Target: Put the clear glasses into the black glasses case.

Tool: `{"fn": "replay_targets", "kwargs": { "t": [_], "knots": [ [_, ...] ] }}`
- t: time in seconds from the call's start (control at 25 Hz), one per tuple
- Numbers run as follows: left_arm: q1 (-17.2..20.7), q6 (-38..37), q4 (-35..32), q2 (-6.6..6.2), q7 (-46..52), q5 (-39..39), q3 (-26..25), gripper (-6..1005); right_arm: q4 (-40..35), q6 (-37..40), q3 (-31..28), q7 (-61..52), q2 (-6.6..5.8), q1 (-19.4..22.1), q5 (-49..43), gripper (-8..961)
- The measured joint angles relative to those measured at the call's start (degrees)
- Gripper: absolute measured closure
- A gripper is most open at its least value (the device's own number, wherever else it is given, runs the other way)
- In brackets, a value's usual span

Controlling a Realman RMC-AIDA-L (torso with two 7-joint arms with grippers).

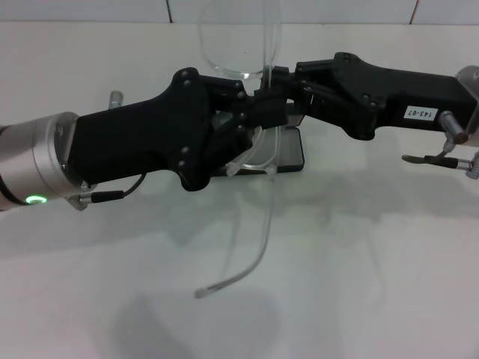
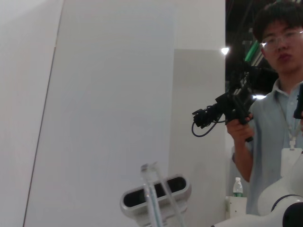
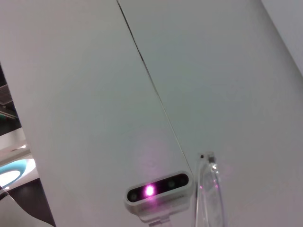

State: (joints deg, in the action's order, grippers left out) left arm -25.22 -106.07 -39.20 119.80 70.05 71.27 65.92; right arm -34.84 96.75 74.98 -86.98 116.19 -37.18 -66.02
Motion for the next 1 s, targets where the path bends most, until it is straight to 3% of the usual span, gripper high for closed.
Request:
{"fn": "replay_targets", "kwargs": {
  "t": [1.0],
  "knots": [
    [2.59,-1.66,-1.22,-0.04,-0.62,-4.57,-0.13,952,1.00,-3.36,-1.31,1.21,-0.35,0.86,0.11,898]
  ]
}}
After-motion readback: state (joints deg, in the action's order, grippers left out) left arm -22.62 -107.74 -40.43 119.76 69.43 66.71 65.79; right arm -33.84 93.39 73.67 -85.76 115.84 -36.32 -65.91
